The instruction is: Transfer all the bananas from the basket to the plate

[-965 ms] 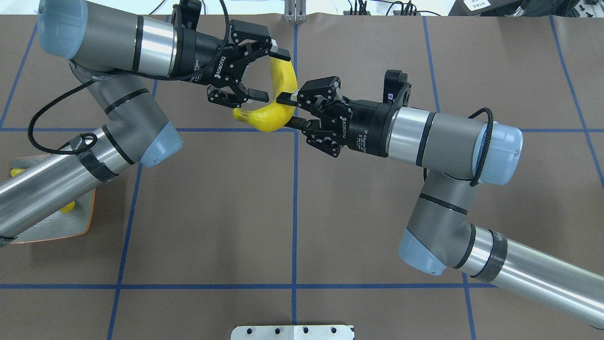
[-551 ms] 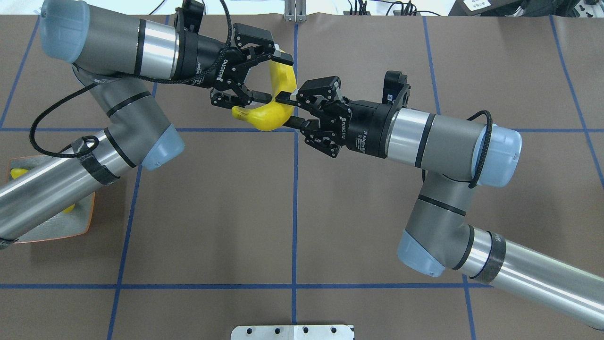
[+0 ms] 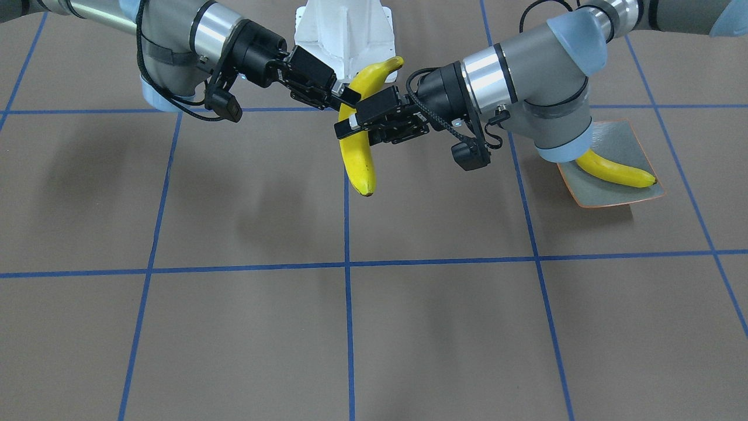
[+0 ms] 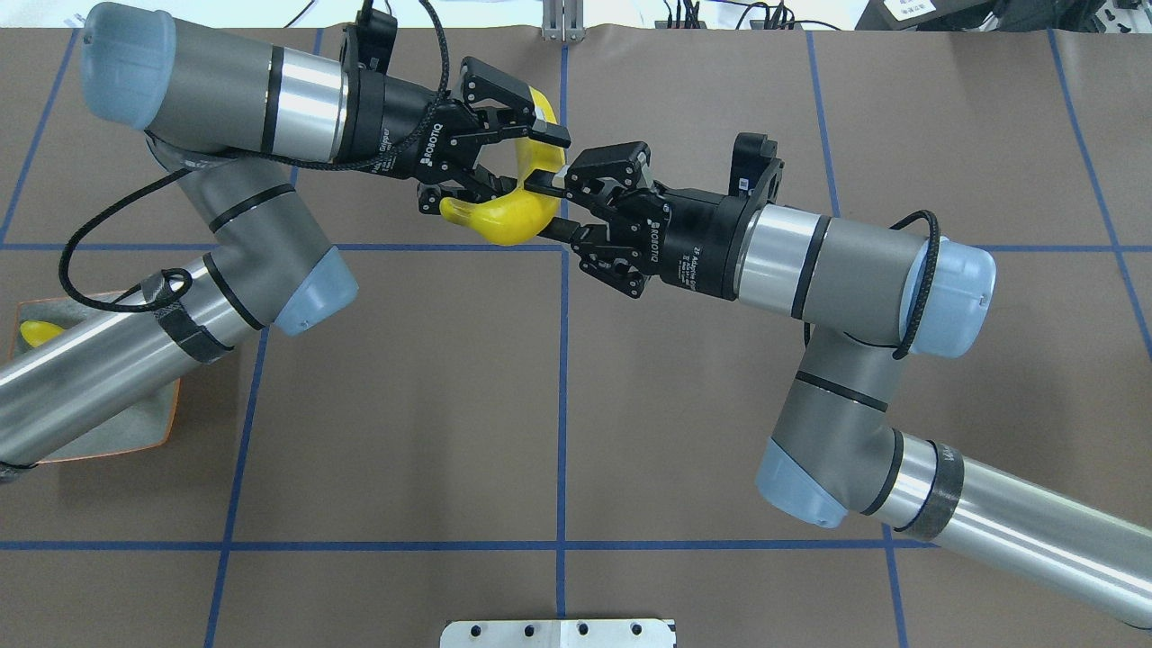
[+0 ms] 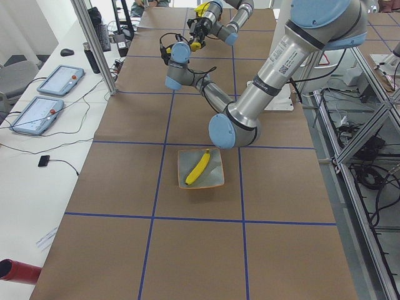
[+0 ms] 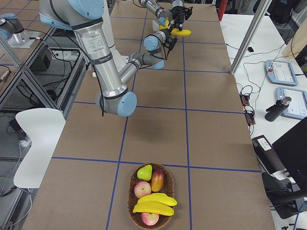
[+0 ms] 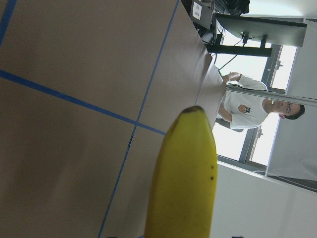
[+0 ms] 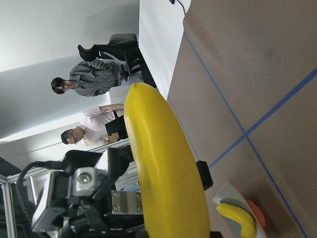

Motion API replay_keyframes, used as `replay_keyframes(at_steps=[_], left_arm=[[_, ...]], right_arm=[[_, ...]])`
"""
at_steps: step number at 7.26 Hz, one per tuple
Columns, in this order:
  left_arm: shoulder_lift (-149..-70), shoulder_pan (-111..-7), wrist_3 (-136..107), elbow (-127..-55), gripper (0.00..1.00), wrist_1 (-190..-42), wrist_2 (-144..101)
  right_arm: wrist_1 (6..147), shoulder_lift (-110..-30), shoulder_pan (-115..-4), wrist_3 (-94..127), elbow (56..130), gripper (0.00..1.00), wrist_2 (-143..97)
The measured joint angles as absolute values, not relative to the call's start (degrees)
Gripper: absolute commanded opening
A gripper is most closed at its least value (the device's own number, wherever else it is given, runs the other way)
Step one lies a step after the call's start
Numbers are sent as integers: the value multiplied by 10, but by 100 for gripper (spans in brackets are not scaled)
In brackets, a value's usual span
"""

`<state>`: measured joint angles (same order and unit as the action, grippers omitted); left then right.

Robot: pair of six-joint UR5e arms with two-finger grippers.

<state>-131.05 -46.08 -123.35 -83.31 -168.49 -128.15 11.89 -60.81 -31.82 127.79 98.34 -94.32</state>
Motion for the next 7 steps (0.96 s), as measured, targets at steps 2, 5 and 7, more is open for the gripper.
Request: replay_keyframes(at_steps=[2, 5, 7], left_arm=[[-1307, -457, -1234, -841, 0, -1685, -1281], [-1292, -458, -1229, -846, 0, -1685, -1282], [-1235, -486, -1194, -856, 0, -1681, -1307]], right_arm=[[117, -609, -318, 1277, 984, 100, -943], [109, -646, -323, 1271, 1008, 100, -952], [107, -704, -345, 1212, 1015, 100, -983]])
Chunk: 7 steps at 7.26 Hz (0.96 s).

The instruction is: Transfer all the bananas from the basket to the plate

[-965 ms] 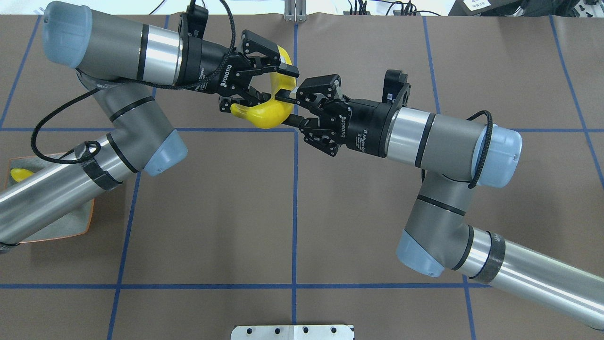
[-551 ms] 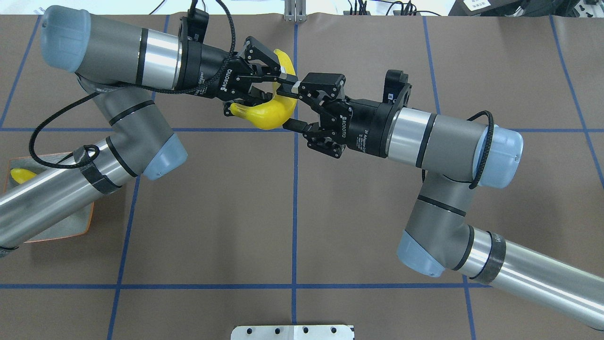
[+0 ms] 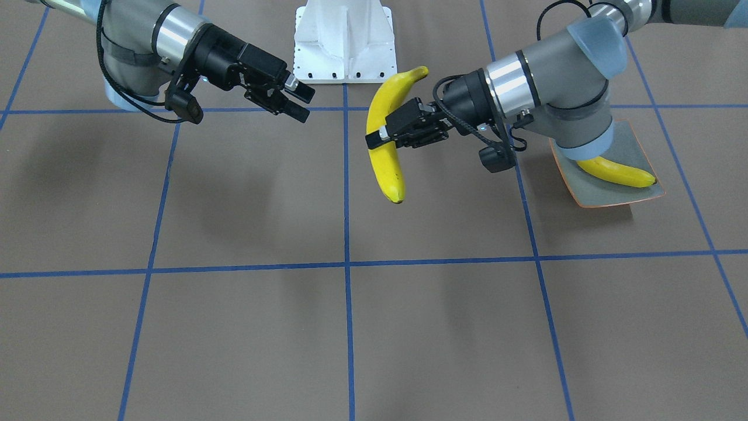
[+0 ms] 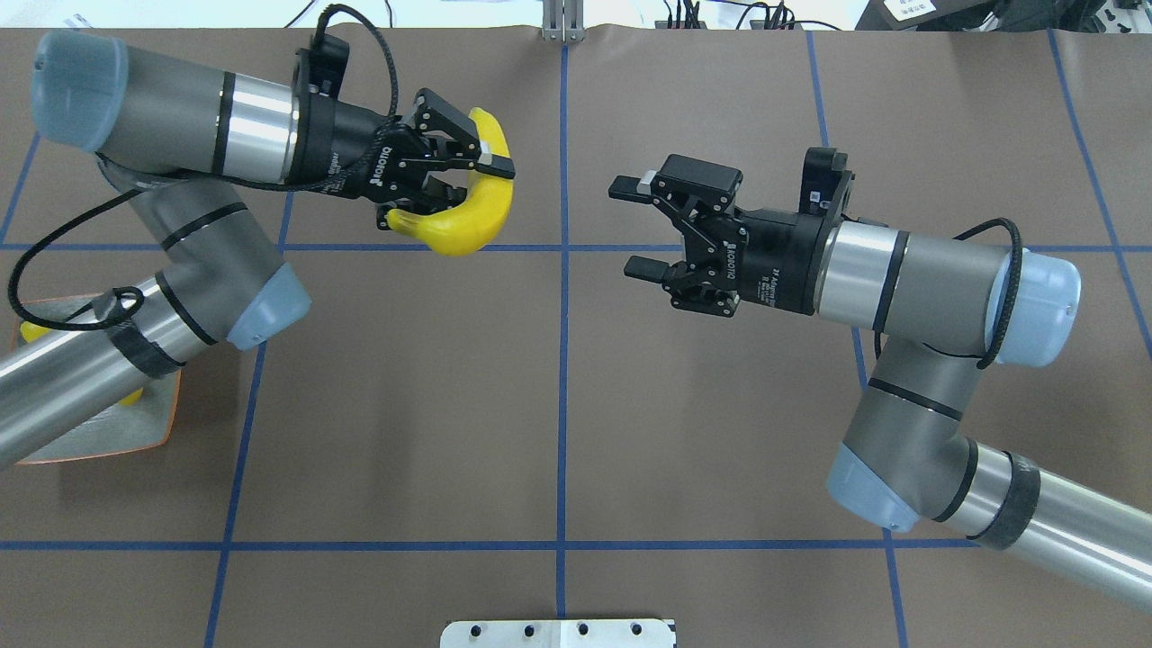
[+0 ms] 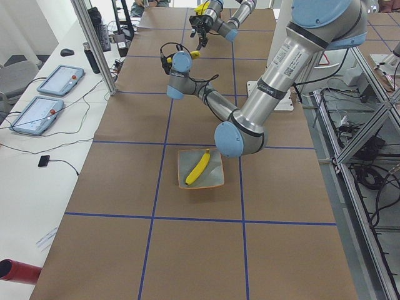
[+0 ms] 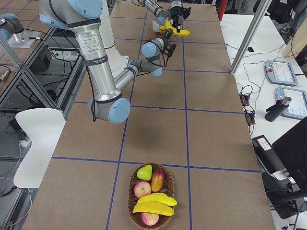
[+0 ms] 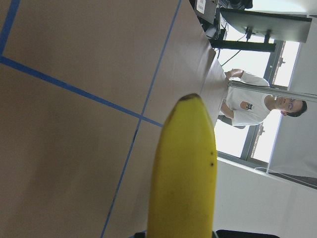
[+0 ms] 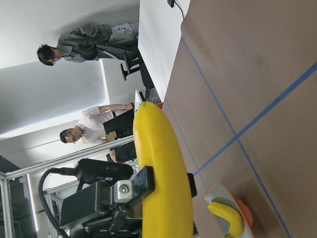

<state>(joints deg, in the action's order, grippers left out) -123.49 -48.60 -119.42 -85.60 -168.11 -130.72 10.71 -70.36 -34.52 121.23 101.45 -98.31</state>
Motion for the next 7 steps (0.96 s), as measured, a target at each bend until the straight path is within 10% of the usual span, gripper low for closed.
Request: replay_keyframes(at_steps=[7], left_arm=[[-906, -646, -1056, -951, 0, -1600, -1436]], right_arm=[[158, -780, -443, 967, 911, 100, -1040]])
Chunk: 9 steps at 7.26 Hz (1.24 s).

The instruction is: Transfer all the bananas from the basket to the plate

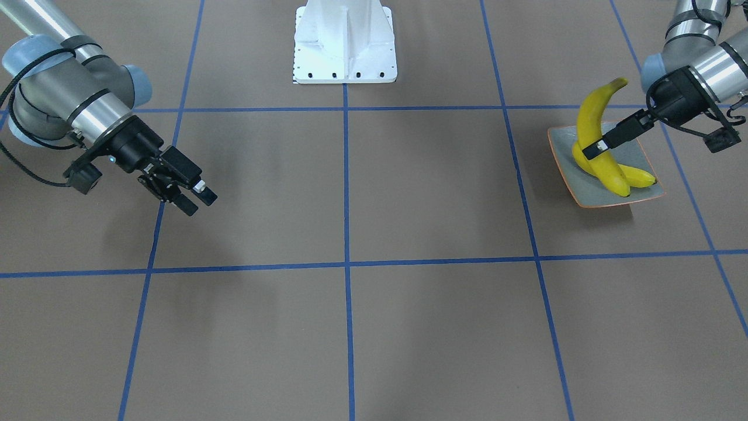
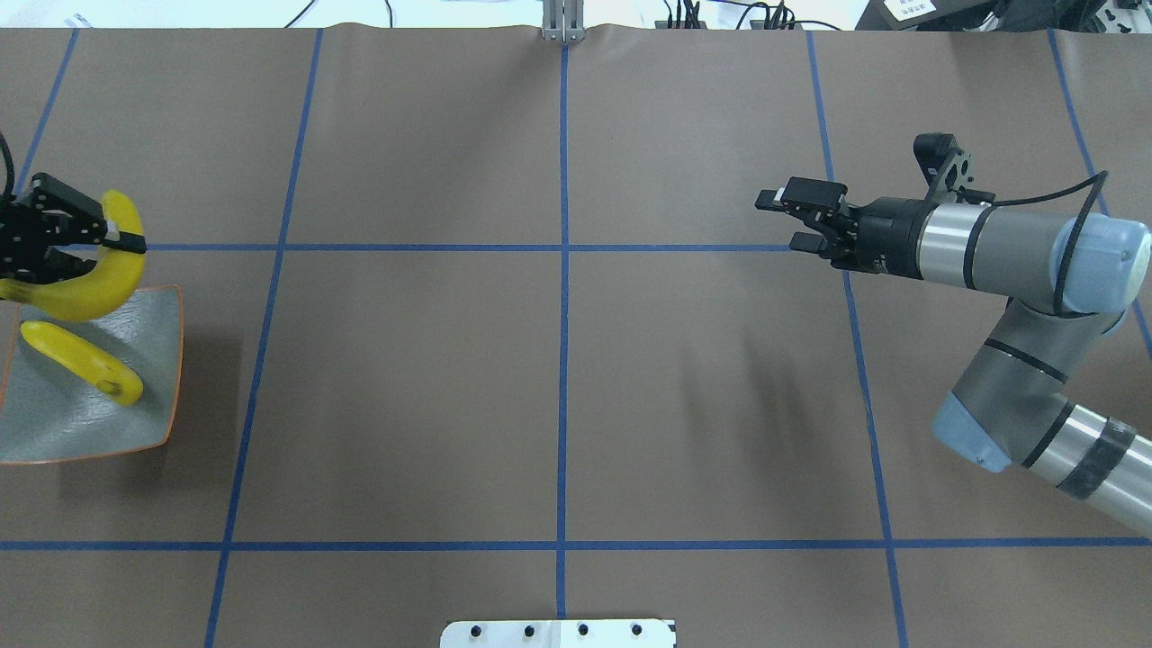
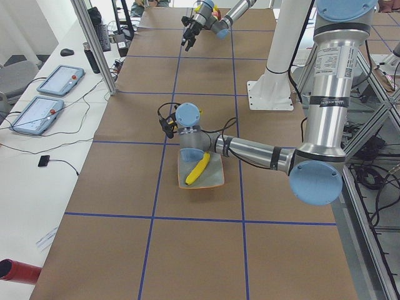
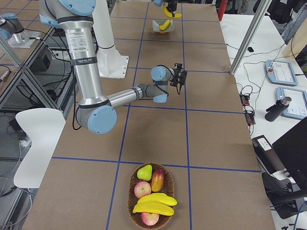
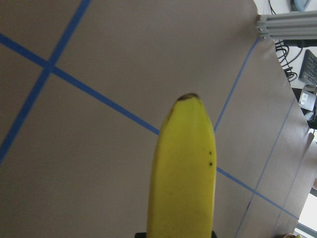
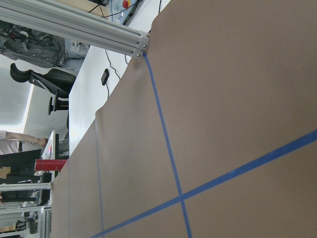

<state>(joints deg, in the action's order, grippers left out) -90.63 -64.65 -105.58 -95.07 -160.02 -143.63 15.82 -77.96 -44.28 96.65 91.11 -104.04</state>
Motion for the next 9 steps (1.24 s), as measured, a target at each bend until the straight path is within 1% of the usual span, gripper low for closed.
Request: replay_keyframes(at_steps=[3, 6, 7, 9], left_arm=[[-847, -672, -890, -955, 0, -1467, -1391], [-833, -675, -749, -968, 0, -1337, -1322], [-832, -673, -726, -990, 0, -1278, -1300], [-832, -670, -712, -1070, 0, -1116, -1271]], right_arm=[[202, -781, -473, 886, 901, 100, -1071], [246, -782, -494, 809, 901, 100, -1089], [253, -783, -496, 800, 900, 100, -1090], [273, -786, -497, 780, 899, 100, -1092]])
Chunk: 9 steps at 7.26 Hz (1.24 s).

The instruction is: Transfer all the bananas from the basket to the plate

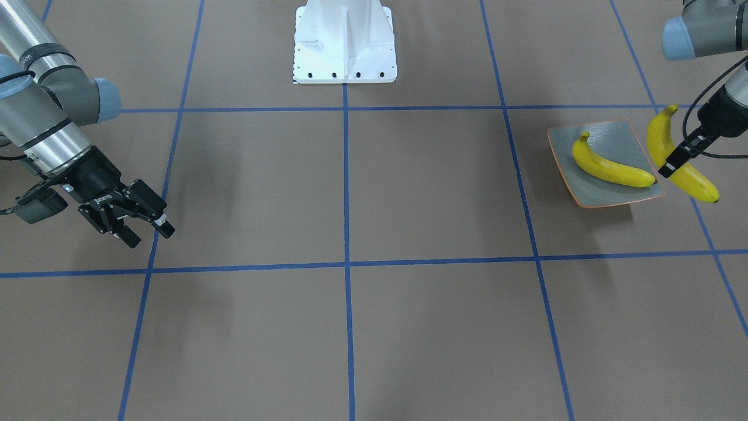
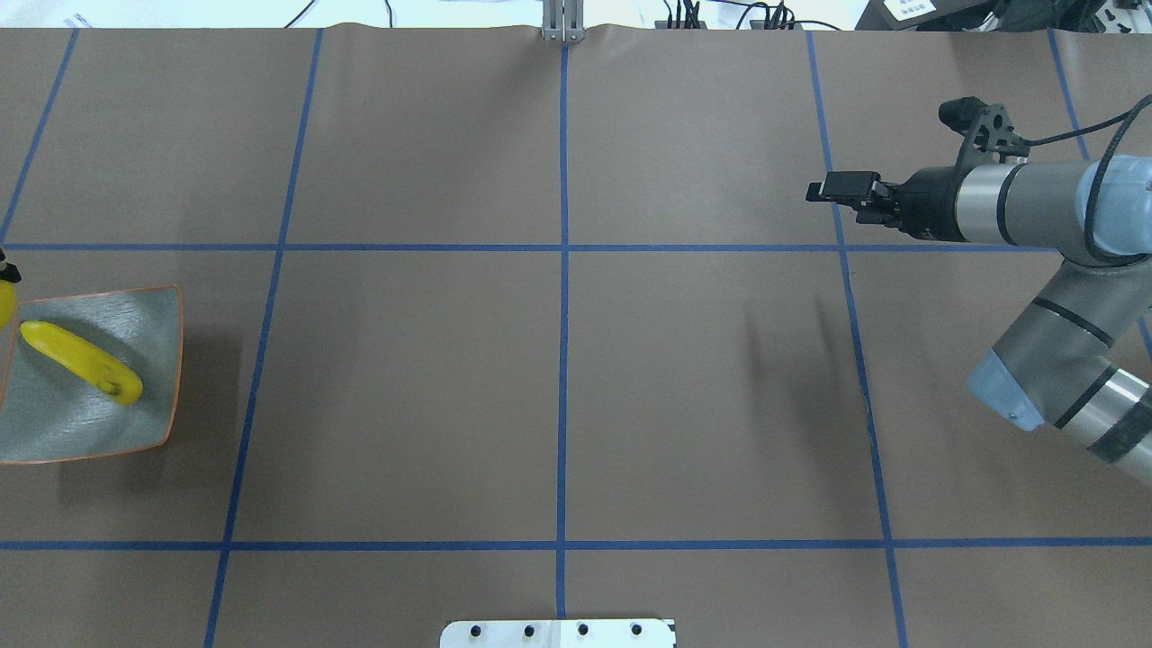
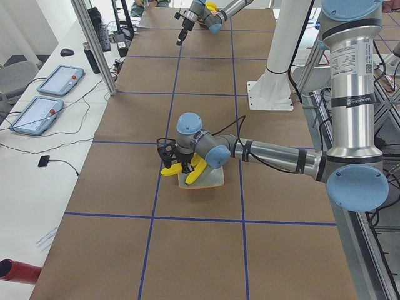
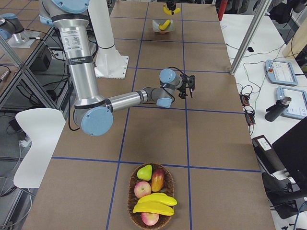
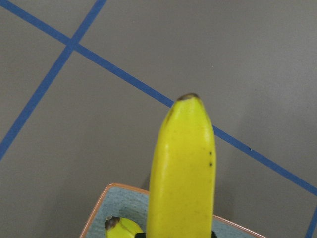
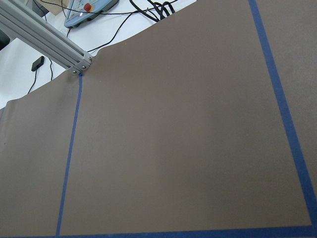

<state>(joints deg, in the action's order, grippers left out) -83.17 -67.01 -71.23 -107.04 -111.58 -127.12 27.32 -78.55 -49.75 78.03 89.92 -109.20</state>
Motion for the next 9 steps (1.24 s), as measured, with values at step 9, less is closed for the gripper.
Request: replay_keyframes(at_steps=[9], left_arm=[[-813, -516, -1025, -1122, 0, -983, -1206]], right_arm=[[319, -782, -496, 737, 898, 100, -1091]])
